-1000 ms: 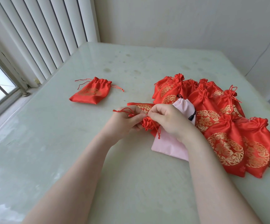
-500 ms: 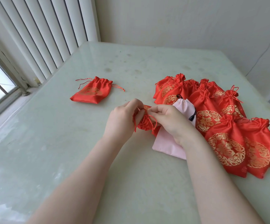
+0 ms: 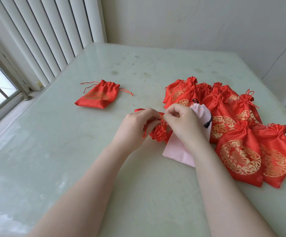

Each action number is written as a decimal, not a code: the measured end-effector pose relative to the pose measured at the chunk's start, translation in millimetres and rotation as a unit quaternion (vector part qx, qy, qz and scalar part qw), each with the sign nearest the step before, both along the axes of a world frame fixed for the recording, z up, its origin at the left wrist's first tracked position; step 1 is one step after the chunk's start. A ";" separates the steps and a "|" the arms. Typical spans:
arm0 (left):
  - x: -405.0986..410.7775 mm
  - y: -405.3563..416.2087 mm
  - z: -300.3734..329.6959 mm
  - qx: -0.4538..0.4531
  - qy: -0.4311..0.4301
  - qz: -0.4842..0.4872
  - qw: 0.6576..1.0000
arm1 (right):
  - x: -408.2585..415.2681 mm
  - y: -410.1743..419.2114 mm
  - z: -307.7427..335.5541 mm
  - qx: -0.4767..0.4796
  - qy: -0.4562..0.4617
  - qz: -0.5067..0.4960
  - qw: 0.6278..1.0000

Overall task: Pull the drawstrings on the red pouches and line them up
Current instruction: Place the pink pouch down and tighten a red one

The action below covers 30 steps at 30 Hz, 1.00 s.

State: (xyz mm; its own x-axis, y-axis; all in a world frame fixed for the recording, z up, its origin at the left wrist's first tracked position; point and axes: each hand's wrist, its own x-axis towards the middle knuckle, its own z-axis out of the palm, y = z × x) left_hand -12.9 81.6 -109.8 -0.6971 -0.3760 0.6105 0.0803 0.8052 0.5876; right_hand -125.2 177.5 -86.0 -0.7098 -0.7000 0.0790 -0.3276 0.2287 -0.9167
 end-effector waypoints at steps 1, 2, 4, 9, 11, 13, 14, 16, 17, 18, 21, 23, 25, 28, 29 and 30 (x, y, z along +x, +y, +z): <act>-0.4 0.5 -0.2 -0.004 -0.003 -0.004 1.000 | 0.8 -0.7 0.4 -0.002 0.027 -0.011 1.000; -0.8 0.4 -0.3 -0.001 -0.005 -0.005 1.000 | 2.4 -1.5 2.3 -0.020 0.001 -0.014 1.000; -0.4 -1.2 -0.5 0.012 -0.002 -0.004 1.000 | 6.1 -4.2 7.8 -0.060 -0.155 -0.002 0.986; 3.2 -4.0 0.8 0.027 0.013 0.003 1.000 | 4.0 0.4 11.5 -0.059 -0.325 0.097 0.939; 2.9 -5.1 0.6 0.025 0.011 0.006 1.000 | 0.9 3.3 10.4 -0.056 -0.308 0.119 0.942; 3.1 -5.0 1.3 0.022 0.011 0.004 1.000 | -2.8 5.5 10.5 -0.047 -0.258 0.119 0.958; 3.3 -4.7 2.5 0.022 0.012 0.001 1.000 | -5.7 6.7 10.0 -0.031 -0.198 0.115 0.973; 4.3 -5.2 4.4 0.022 0.008 0.000 1.000 | -12.4 8.1 8.2 0.047 0.009 0.096 0.994; 4.7 -6.2 4.4 0.020 0.006 0.005 1.000 | -15.0 9.1 7.5 0.086 0.103 0.090 0.987; 4.9 -6.8 4.4 0.013 0.007 0.014 1.000 | -16.2 10.4 7.7 0.108 0.159 0.088 0.977; 4.6 -6.3 4.5 -0.048 0.040 0.095 0.994 | -15.5 10.8 9.2 0.094 0.174 0.075 0.977; 3.5 -3.5 8.4 -0.072 0.069 0.146 0.984 | -9.5 7.6 13.5 0.006 0.054 0.056 0.997; 1.9 -2.9 7.8 -0.068 0.060 0.138 0.986 | -3.9 1.4 16.6 -0.120 -0.141 0.025 0.982; 1.0 -6.5 2.4 -0.034 -0.070 0.127 0.989 | -0.3 -4.6 13.2 -0.183 -0.328 -0.019 0.927; 0.8 -7.0 0.9 -0.024 -0.110 0.131 0.985 | 0.0 -4.6 11.5 -0.181 -0.372 -0.029 0.910; 1.3 -7.9 1.1 -0.018 -0.133 0.142 0.981 | -0.5 -4.6 9.7 -0.177 -0.410 -0.034 0.894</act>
State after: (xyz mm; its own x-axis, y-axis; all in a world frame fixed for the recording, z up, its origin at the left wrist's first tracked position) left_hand -11.6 73.7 -108.7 -0.7042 -0.5595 0.4370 -0.3028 0.7935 0.5279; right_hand -125.7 172.9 -76.3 -0.6709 -0.6867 -0.2797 0.4922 -0.1303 -0.8607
